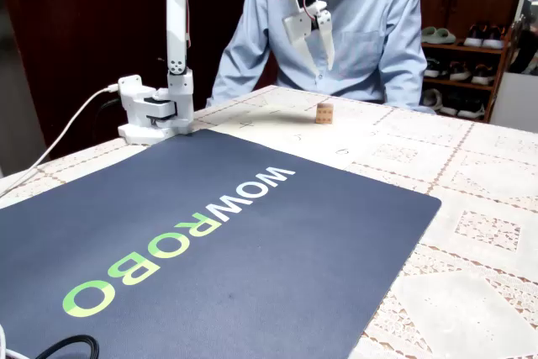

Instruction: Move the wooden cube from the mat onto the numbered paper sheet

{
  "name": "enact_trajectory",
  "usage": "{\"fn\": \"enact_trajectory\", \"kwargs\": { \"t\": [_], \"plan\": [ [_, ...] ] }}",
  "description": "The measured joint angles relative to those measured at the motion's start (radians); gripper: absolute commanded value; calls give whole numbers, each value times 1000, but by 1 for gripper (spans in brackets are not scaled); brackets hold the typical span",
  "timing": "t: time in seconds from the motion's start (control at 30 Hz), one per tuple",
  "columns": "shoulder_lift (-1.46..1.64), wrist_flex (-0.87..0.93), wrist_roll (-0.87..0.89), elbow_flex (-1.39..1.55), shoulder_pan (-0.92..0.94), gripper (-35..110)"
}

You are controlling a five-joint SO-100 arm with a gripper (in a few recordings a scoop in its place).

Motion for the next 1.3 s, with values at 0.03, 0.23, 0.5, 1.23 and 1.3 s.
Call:
{"fn": "enact_trajectory", "kwargs": {
  "t": [0.03, 0.23, 0.5, 1.23, 1.3],
  "plan": [
    [64, -3, 2, 35, 55, 0],
    [460, -5, -17, 287, 433, 0],
    [1025, -67, -120, 819, 572, 0],
    [1611, -86, -107, 1506, 746, 0],
    [1626, -91, -127, 1537, 767, 0]
  ]
}}
